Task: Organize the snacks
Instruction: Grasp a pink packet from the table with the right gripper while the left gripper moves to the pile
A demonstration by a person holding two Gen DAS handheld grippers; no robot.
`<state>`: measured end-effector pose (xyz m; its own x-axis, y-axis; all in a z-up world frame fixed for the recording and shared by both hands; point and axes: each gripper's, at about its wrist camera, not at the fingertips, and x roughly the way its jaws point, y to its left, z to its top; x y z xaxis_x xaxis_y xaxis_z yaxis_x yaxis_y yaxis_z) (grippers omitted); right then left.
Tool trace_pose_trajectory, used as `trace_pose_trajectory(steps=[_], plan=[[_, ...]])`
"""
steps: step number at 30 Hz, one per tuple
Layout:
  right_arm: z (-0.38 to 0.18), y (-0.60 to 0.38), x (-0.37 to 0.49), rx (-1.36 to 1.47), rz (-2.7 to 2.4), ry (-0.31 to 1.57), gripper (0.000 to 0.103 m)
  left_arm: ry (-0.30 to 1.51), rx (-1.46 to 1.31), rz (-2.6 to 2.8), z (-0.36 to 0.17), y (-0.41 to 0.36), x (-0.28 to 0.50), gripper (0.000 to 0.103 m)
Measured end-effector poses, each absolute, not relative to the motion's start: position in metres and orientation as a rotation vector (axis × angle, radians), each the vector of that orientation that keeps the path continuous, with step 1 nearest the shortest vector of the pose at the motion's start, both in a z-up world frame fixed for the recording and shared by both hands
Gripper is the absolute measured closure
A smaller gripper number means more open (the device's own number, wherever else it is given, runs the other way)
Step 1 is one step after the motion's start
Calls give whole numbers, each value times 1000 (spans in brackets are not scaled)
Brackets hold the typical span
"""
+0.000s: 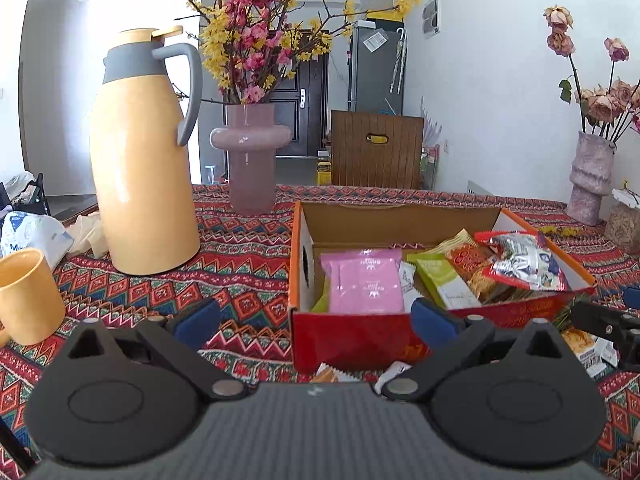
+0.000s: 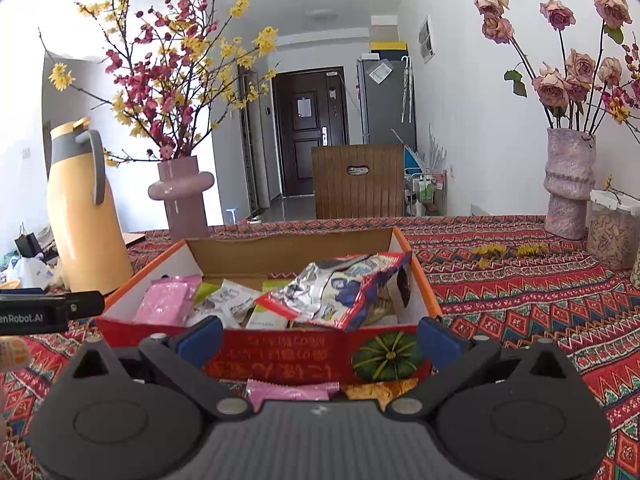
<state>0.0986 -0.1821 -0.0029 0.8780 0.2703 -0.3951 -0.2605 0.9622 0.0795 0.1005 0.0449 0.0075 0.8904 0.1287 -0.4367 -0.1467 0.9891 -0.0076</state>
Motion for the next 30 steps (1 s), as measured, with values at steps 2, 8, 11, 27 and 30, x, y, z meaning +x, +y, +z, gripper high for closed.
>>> trace_pose_trajectory(steps=[2, 8, 11, 27, 30], plan=[[-10, -180, 95, 15, 283, 444, 0, 466, -39, 141, 0, 50, 95, 0], [-29, -168, 86, -31, 313, 514, 12, 508, -62, 156, -24, 66, 90, 0], [-31, -164, 90, -41, 318, 535, 24, 504, -90, 147, -28, 71, 90, 0], [-56, -142, 126, -101, 294, 675, 39, 503, -95, 141, -33, 70, 90, 0], [-57, -140, 120, -118, 283, 652, 42, 507, -93, 141, -34, 70, 91, 0]])
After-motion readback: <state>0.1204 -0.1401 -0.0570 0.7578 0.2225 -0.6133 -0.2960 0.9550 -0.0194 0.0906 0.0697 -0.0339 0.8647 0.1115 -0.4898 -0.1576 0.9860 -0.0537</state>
